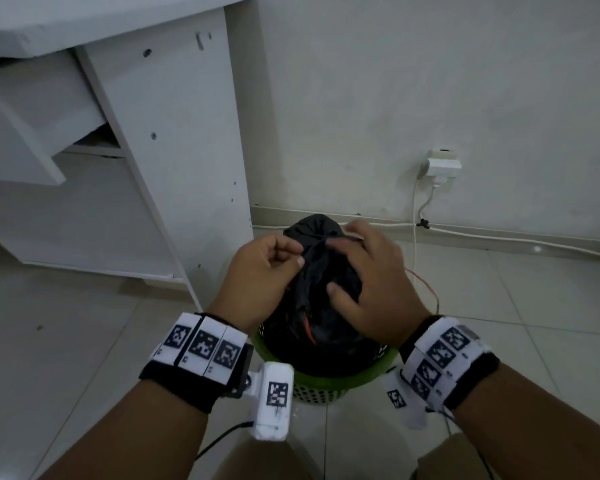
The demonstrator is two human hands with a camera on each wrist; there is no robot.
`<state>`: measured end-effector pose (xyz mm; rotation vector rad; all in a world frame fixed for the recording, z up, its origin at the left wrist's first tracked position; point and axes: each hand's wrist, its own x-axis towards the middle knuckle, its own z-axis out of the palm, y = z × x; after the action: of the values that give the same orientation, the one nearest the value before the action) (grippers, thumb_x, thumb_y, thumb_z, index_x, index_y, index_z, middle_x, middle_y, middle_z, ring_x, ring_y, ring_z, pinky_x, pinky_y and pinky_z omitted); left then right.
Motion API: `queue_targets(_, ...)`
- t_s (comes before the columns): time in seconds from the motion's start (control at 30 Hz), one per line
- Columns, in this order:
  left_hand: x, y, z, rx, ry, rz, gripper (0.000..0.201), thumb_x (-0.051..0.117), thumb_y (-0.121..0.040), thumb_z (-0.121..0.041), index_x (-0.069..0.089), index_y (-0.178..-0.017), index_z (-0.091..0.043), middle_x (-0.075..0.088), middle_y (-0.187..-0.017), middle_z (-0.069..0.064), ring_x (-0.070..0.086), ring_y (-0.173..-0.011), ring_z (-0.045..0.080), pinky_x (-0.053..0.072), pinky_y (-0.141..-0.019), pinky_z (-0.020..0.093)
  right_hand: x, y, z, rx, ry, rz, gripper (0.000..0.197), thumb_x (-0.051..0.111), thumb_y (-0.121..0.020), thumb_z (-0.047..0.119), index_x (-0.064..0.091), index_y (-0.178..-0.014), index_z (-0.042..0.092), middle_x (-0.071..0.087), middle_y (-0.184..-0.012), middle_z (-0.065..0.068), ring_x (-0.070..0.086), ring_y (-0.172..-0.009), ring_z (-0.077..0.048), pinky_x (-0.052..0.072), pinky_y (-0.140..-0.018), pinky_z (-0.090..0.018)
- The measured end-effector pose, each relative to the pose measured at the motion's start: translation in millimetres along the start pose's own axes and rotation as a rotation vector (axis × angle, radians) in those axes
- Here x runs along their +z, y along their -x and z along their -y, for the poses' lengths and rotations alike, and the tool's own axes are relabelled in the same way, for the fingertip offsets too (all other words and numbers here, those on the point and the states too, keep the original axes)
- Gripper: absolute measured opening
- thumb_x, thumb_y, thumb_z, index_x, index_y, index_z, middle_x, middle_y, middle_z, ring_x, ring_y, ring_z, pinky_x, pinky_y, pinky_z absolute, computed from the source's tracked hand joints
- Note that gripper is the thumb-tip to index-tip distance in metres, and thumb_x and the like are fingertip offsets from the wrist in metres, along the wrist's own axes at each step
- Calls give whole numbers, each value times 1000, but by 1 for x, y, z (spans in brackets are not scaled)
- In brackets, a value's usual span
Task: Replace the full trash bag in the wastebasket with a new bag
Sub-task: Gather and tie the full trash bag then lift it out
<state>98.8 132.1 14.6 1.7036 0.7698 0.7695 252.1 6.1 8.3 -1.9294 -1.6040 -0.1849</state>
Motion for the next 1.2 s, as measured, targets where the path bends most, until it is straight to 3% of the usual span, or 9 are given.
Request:
queue_targets(0.17,9,-7,-16,8,63,-98,6,70,-87,-6,70,-91,-11,71,-87,9,65,-75,11,54,-68,20,4,21,28,-101,-137,35,57,69,-71,70,63,-95,18,58,-93,8,53,-89,-12,39,-86,-35)
queue_targets(0.33,10,-6,-17,24,27,-156,5,69,-90,-20,69,-95,-20,71,-96,2,68,-87,12,56,-82,30,13,25,27,-33,-255,-126,23,62,-91,29,57,-75,12,51,-66,7,47,-63,-9,36,-64,-24)
queue_targets(0.43,6,2,-23,307,-195,-188,8,66,-92,-26,64,-100,-26,59,-103,-2,60,-91,9,51,-82,24,6,14,25,113,-296,-154,21,59,-96,25,57,-79,13,55,-68,7,50,-61,-4,34,-58,-10)
queue_targets(0.53,-1,6,-33,687,-433,0,21,63,-95,-17,68,-115,-18,54,-106,-1,54,-96,12,42,-85,18,-3,1,24,135,-283,-95,11,58,-97,20,57,-85,19,52,-68,14,50,-63,-1,35,-59,-4)
queue_targets(0.63,-6,0,-38,857,-633,148,29,62,-95,-18,70,-123,-14,59,-108,4,53,-102,17,44,-89,25,-12,-9,24,43,-289,-26,7,60,-95,15,66,-96,14,59,-78,11,52,-68,-6,36,-61,-4)
queue_targets(0.83,-10,-8,-44,937,-700,168,21,65,-93,-21,74,-111,-15,65,-101,2,63,-91,20,54,-68,41,-21,-20,20,80,-376,60,8,65,-91,19,68,-84,18,64,-73,12,56,-66,3,39,-61,-13)
queue_targets(0.93,-13,-10,-49,916,-692,161,12,68,-92,-23,74,-101,-18,66,-95,-3,62,-80,15,53,-60,39,-26,-19,19,122,-443,70,4,70,-88,17,72,-91,16,70,-82,9,62,-75,0,43,-65,-10)
queue_targets(1.1,-14,-7,-55,800,-442,86,3,71,-90,-14,74,-91,-13,64,-88,-6,61,-81,8,53,-69,26,-26,-14,15,147,-429,52,12,63,-93,16,61,-89,27,62,-78,14,58,-73,2,39,-61,-8)
queue_targets(1.2,-9,-1,-53,707,-313,-13,5,70,-89,-12,72,-90,-16,65,-86,-7,63,-80,8,51,-69,19,-21,-12,12,149,-353,84,9,58,-95,17,60,-98,26,62,-85,12,58,-78,-2,43,-66,-17)
